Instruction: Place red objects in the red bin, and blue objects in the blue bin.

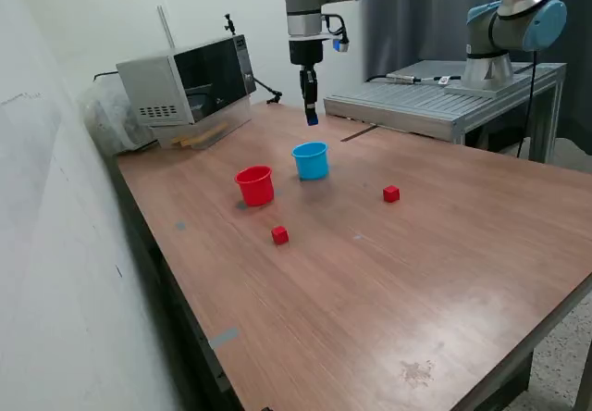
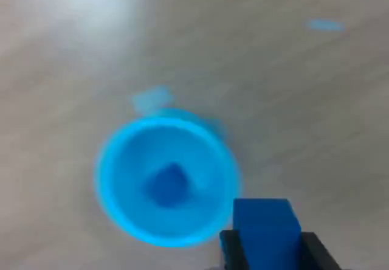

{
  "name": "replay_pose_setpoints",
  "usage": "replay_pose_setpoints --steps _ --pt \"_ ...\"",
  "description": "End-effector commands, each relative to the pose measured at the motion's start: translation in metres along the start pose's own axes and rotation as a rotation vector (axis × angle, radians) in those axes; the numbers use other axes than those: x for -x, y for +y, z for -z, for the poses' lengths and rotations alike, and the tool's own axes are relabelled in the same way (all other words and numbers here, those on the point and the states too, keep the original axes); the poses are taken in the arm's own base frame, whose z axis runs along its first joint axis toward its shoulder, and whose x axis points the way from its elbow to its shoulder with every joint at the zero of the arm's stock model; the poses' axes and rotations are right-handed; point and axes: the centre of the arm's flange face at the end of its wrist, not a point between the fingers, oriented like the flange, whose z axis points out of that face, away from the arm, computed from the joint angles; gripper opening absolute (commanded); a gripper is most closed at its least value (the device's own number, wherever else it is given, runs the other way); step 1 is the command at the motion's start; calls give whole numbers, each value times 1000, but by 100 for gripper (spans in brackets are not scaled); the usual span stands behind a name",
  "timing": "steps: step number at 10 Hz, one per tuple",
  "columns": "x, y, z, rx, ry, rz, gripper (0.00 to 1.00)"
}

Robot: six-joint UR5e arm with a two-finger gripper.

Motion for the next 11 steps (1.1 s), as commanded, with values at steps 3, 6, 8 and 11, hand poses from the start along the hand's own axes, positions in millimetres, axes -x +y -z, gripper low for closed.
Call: replay_pose_setpoints --steps 3,6,8,11 --pt "50 0 -52 -70 -16 -19 0" --pt "39 6 -58 -38 -6 -5 0" --pt "38 14 -63 -25 -3 -7 0" --pt "37 14 -63 -20 -1 -6 0"
